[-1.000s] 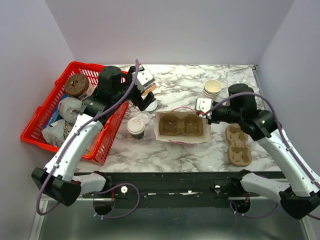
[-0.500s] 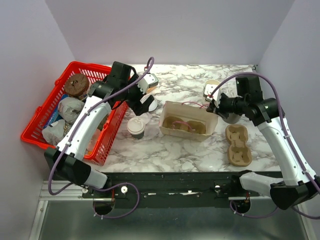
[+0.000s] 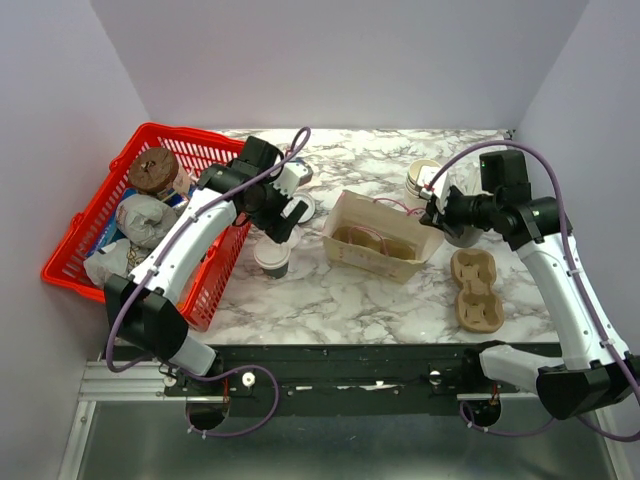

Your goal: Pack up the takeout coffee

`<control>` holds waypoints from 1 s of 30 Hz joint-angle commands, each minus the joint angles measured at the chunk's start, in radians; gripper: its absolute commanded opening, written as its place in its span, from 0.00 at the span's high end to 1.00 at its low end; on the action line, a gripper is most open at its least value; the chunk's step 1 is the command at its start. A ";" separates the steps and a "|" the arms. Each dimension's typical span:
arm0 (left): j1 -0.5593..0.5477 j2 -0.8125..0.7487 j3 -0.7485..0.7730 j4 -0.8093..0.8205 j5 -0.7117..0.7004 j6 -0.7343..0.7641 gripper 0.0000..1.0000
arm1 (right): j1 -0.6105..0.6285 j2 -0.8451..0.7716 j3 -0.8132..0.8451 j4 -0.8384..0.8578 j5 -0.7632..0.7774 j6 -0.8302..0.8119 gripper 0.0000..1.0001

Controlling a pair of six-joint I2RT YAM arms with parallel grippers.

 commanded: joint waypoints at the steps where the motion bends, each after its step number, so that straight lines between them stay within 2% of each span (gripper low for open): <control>1: -0.019 0.027 -0.032 -0.040 -0.106 -0.034 0.02 | -0.009 -0.008 -0.028 -0.005 -0.030 0.042 1.00; 13: -0.023 0.119 -0.022 -0.078 -0.114 -0.046 0.02 | -0.009 -0.013 -0.016 0.014 -0.047 0.076 0.99; 19: -0.023 0.130 -0.007 -0.092 -0.098 -0.040 0.02 | -0.009 0.015 0.095 -0.018 -0.121 0.140 0.99; 25: -0.023 0.055 0.102 0.012 0.128 0.020 0.02 | -0.010 0.062 0.053 0.011 -0.084 0.153 0.99; 27: -0.023 0.021 0.079 0.063 0.150 0.074 0.02 | -0.009 0.079 0.049 0.009 -0.075 0.153 0.99; 29: -0.023 -0.033 0.056 0.103 0.239 0.152 0.02 | -0.010 0.098 0.050 0.006 -0.070 0.148 0.99; 30: -0.023 -0.054 0.024 0.112 0.259 0.248 0.02 | -0.010 0.104 0.053 0.006 -0.069 0.150 0.99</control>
